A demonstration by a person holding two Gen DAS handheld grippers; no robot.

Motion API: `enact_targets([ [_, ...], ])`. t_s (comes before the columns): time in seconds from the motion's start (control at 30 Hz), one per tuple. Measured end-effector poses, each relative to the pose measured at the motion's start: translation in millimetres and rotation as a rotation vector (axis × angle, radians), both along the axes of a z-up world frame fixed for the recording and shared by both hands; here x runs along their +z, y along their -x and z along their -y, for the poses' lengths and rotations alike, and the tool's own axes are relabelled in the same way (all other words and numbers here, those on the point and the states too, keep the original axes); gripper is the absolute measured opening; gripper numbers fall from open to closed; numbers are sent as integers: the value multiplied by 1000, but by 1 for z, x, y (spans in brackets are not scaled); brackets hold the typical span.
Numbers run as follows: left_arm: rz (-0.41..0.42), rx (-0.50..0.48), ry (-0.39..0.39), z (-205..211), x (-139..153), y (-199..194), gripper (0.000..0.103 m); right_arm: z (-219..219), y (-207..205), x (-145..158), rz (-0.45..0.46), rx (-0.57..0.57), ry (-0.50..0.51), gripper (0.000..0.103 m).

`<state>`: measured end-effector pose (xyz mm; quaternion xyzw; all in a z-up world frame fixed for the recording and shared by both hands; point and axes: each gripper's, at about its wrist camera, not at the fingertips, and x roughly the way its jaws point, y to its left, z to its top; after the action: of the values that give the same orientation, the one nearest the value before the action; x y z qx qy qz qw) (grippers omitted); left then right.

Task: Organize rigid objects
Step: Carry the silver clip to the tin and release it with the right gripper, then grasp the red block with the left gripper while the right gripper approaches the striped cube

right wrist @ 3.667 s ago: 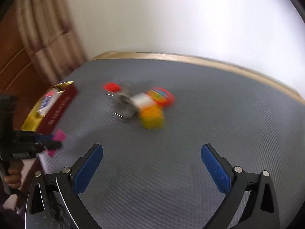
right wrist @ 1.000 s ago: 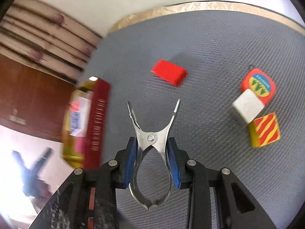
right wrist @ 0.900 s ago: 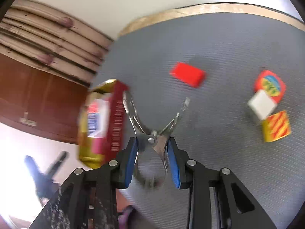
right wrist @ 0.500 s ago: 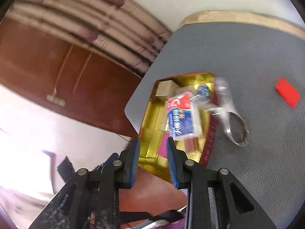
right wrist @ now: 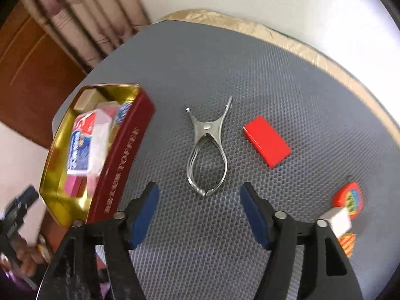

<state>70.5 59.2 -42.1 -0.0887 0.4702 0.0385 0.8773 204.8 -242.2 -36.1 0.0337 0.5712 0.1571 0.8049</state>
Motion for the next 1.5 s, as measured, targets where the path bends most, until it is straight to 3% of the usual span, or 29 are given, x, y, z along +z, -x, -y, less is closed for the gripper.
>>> enact_targets([
  [0.07, 0, -17, -25, 6, -1, -1, 42, -1, -10, -7, 1, -25, -8, 95],
  [0.17, 2, -40, -58, 12, -2, -2, 42, -21, -27, -22, -6, -27, 48, 97],
  [0.2, 2, -44, -68, 13, -3, -2, 42, -28, -32, -30, -14, -9, 76, 91],
  [0.23, -1, -46, -75, 14, -3, -3, 42, -35, -36, -41, -41, 18, 83, 65],
  [0.3, -6, -39, -84, 14, -4, -3, 42, -50, -35, -46, -18, 58, 185, 53],
  [0.33, -3, -33, -82, 12, -4, -3, 42, -51, -34, -44, -20, 70, 187, 41],
  [0.47, -2, -11, -74, 6, -4, -1, 42, -23, -27, -25, -19, 20, 55, 41],
  [0.63, 18, 58, -57, -8, 2, 1, 42, 12, 3, 26, -16, -52, -271, 41],
  [0.8, -1, 124, -7, -26, -1, 0, 42, -30, 26, 75, 1, 6, -441, 42],
  [0.93, -37, 123, 16, -30, -7, -3, 42, -84, 21, 95, 2, 78, -510, 42],
  [1.03, -14, 139, -2, -32, -3, 0, 42, -123, 18, 95, -5, 134, -440, 42],
  [1.23, 1, 153, -23, -34, -1, 0, 42, -175, -14, 45, -148, 151, -402, 41],
  [1.33, -13, 147, -9, -36, -4, -2, 42, -186, -25, 34, -160, 130, -364, 47],
  [1.43, -19, 138, -22, -34, -5, -4, 42, -186, -41, 31, -126, 81, -367, 93],
  [1.5, -23, 130, -31, -33, -7, -5, 42, -179, -46, 42, -53, 45, -383, 93],
])
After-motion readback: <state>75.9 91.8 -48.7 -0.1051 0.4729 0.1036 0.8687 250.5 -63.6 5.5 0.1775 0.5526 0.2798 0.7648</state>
